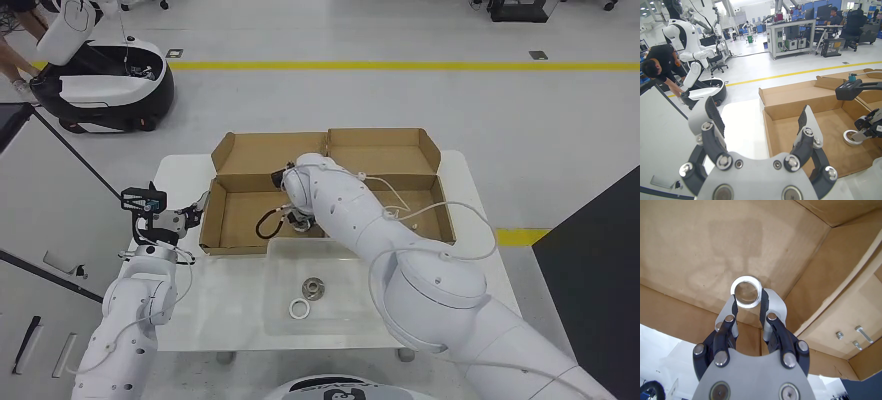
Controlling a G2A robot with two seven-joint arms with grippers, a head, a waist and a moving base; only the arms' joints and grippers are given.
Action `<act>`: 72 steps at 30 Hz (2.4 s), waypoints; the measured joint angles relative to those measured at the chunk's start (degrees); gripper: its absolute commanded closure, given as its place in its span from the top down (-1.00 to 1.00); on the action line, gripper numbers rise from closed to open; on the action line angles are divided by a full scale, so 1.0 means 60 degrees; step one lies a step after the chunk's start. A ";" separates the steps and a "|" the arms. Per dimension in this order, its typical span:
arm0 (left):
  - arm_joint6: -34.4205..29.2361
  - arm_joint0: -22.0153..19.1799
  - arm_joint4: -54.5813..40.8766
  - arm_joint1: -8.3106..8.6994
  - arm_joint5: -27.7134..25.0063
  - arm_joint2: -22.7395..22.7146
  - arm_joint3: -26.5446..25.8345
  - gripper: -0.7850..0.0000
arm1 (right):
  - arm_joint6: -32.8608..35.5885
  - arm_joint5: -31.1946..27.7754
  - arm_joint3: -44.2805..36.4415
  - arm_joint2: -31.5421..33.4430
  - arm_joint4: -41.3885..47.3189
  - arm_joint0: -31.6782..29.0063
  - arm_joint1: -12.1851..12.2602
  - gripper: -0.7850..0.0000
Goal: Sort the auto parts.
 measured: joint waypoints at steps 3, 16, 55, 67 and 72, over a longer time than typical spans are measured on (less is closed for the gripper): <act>0.0000 0.0000 0.0000 0.0000 0.0000 0.0000 0.0000 1.00 | -0.0131 -0.0029 0.0003 0.0079 0.0027 0.0019 0.0008 -0.41; 0.0000 0.0000 0.0000 0.0000 0.0000 0.0000 0.0000 1.00 | -0.0750 -0.0879 0.0024 0.0625 0.0508 0.0412 0.0160 1.00; 0.0000 0.0000 0.0000 0.0000 0.0000 0.0000 0.0000 1.00 | -0.1199 -0.6364 -0.0687 0.2807 0.2717 0.1366 0.1777 1.00; 0.0000 0.0000 0.0000 0.0000 0.0000 0.0000 0.0000 1.00 | -0.1036 -0.7140 -0.1736 0.3464 0.2921 0.1114 0.2520 1.00; 0.0000 0.0000 0.0000 0.0000 0.0000 0.0000 0.0000 1.00 | -0.0876 -0.7173 -0.2488 0.3846 0.2930 0.0854 0.2948 1.00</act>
